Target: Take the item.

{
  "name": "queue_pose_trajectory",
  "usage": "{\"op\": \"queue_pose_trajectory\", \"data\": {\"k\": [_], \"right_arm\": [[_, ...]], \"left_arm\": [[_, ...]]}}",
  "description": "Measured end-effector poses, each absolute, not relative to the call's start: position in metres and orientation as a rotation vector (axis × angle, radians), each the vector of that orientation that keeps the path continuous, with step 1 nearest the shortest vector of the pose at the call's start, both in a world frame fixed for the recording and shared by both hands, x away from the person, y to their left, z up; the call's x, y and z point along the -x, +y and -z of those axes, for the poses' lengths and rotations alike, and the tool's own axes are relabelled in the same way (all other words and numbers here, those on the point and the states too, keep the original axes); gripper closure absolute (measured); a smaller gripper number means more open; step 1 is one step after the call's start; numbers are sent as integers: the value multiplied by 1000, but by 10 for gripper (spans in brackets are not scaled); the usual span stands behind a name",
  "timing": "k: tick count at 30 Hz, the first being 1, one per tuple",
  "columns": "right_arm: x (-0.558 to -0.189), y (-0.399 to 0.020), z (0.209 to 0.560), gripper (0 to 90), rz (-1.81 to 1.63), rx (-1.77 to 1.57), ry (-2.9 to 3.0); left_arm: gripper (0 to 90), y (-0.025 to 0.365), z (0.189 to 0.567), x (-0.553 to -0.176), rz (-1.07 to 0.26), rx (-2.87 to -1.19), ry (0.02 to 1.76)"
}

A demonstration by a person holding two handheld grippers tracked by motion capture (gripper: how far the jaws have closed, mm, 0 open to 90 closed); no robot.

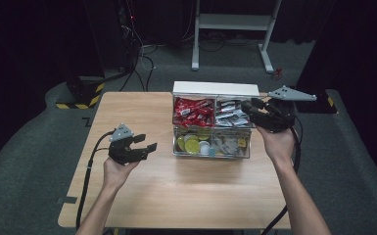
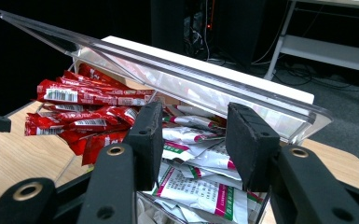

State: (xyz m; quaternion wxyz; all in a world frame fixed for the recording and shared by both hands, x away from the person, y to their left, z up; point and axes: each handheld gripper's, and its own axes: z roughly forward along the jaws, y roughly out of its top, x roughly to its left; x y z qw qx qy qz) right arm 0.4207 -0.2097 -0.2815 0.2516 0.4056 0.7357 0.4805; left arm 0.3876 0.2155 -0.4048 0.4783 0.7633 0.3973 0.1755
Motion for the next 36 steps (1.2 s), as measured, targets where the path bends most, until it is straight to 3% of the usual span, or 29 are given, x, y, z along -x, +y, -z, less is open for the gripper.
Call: {"op": "queue_pose_trajectory", "data": {"k": [16, 36], "right_arm": [[-421, -209, 280, 566, -1299, -1110, 1999], [-422, -209, 279, 567, -1273, -1098, 2009]], "left_arm": [[429, 192, 361, -404, -413, -1840, 875], [508, 157, 333, -429, -412, -1847, 820]]}}
